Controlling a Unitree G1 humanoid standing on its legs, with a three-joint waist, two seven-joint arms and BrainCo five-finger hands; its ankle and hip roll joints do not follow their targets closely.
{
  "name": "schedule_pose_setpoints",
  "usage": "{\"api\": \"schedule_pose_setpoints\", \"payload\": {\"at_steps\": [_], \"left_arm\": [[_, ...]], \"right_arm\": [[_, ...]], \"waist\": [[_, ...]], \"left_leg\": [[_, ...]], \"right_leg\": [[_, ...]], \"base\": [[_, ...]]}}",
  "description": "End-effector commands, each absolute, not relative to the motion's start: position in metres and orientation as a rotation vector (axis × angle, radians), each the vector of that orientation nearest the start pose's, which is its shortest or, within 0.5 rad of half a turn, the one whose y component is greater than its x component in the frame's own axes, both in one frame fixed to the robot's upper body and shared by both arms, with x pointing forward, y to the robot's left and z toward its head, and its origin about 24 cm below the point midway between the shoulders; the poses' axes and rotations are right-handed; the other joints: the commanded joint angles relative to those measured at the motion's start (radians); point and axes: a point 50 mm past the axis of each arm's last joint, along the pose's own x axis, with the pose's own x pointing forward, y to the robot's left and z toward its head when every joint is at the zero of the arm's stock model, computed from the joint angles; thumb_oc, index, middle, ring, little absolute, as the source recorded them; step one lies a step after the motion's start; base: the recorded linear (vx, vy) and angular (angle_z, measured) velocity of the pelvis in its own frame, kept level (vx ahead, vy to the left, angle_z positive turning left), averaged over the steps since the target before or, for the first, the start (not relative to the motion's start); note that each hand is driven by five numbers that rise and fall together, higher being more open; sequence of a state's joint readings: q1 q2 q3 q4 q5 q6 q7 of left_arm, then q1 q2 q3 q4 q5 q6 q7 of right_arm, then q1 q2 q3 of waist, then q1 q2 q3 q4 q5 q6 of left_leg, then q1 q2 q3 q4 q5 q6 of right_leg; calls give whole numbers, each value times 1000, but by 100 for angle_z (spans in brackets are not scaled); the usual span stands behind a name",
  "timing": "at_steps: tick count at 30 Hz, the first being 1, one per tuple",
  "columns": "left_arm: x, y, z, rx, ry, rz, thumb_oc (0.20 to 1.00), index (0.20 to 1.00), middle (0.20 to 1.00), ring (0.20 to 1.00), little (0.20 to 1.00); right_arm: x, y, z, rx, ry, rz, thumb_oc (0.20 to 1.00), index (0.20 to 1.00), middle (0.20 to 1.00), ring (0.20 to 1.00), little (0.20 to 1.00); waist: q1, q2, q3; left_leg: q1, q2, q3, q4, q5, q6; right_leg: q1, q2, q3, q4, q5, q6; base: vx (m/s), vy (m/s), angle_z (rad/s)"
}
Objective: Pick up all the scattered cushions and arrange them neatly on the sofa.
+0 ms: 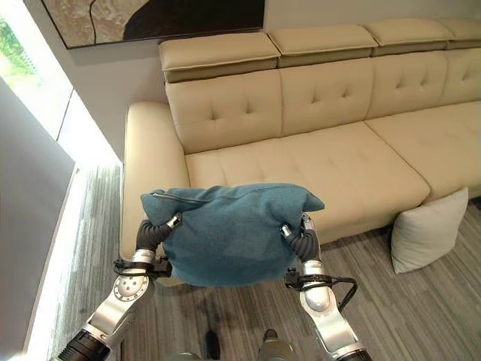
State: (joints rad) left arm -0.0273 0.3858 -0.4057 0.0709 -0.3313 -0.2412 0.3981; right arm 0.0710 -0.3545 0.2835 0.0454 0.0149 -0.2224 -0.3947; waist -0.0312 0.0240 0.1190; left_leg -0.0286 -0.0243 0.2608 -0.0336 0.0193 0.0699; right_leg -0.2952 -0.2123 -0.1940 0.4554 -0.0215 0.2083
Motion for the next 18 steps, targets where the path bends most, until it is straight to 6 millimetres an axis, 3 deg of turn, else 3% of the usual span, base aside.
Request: {"api": "schedule_pose_setpoints", "payload": {"at_steps": [1, 4, 6, 8, 10, 12, 13, 14, 15, 18], "left_arm": [[250, 131, 73, -54, -251, -78, 200, 200, 200, 200, 200], [249, 135, 75, -71, -259, -66, 200, 200, 200, 200, 200], [247, 135, 73, -73, -252, -72, 200, 200, 200, 200, 200], [243, 128, 69, -114, -237, -84, 200, 200, 200, 200, 200], [244, 126, 69, -132, -231, -92, 200, 200, 200, 200, 200], [247, 121, 72, -169, -236, -109, 200, 200, 200, 200, 200], [247, 121, 73, -169, -236, -109, 200, 200, 200, 200, 200], [248, 120, 74, -187, -242, -115, 200, 200, 200, 200, 200], [249, 119, 76, -195, -247, -119, 200, 200, 200, 200, 200], [250, 118, 76, -193, -246, -115, 200, 200, 200, 200, 200]], "right_arm": [[244, -144, 85, -246, -395, 6, 200, 200, 200, 200, 200], [247, -140, 89, -232, -403, 14, 200, 200, 200, 200, 200], [245, -141, 88, -243, -402, 23, 200, 200, 200, 200, 200], [243, -144, 88, -271, -409, 23, 200, 200, 200, 200, 200], [242, -146, 89, -267, -412, 15, 200, 200, 200, 200, 200], [242, -151, 89, -268, -412, -1, 200, 200, 200, 200, 200], [242, -151, 89, -267, -413, -1, 200, 200, 200, 200, 200], [241, -155, 89, -271, -407, -11, 200, 200, 200, 200, 200], [241, -156, 89, -273, -405, -16, 200, 200, 200, 200, 200], [241, -157, 90, -272, -405, -14, 200, 200, 200, 200, 200]], "waist": [[16, -4, -12], [20, -2, -6], [19, -10, -14], [11, -7, -24], [5, -7, -26], [1, -7, -18], [-2, -9, -21], [4, -10, -12], [5, -15, -9], [13, -23, -4]], "left_leg": [[31, 36, -94, 41, -92, -51], [66, 42, -78, 25, -103, -64], [80, 33, -75, 24, -120, -71], [92, 65, -94, 56, -142, -100], [79, 75, -104, 79, -138, -110], [18, 122, -118, 224, -120, -147], [10, 119, -121, 225, -116, -146], [-32, 143, -119, 332, -96, -161], [-67, 140, -120, 351, -76, -158], [-136, 113, -93, 327, -110, -139]], "right_leg": [[118, -7, -73, -187, 16, -29], [91, -38, -147, -341, 92, -18], [121, -41, -164, -386, 106, -15], [155, 0, -155, -394, 77, -37], [160, 11, -152, -396, 70, -49], [190, 44, -160, -411, 41, -85], [186, 41, -163, -414, 45, -86], [223, 62, -169, -431, 24, -108], [235, 64, -178, -446, 19, -115], [267, 72, -188, -476, 2, -113]], "base": [[144, -88, -30], [185, -169, -27], [184, -182, -33], [280, -310, 15], [169, -273, 23], [127, -299, 3], [101, -225, 22], [84, -183, 19], [126, -229, 13], [121, -103, 18]]}}
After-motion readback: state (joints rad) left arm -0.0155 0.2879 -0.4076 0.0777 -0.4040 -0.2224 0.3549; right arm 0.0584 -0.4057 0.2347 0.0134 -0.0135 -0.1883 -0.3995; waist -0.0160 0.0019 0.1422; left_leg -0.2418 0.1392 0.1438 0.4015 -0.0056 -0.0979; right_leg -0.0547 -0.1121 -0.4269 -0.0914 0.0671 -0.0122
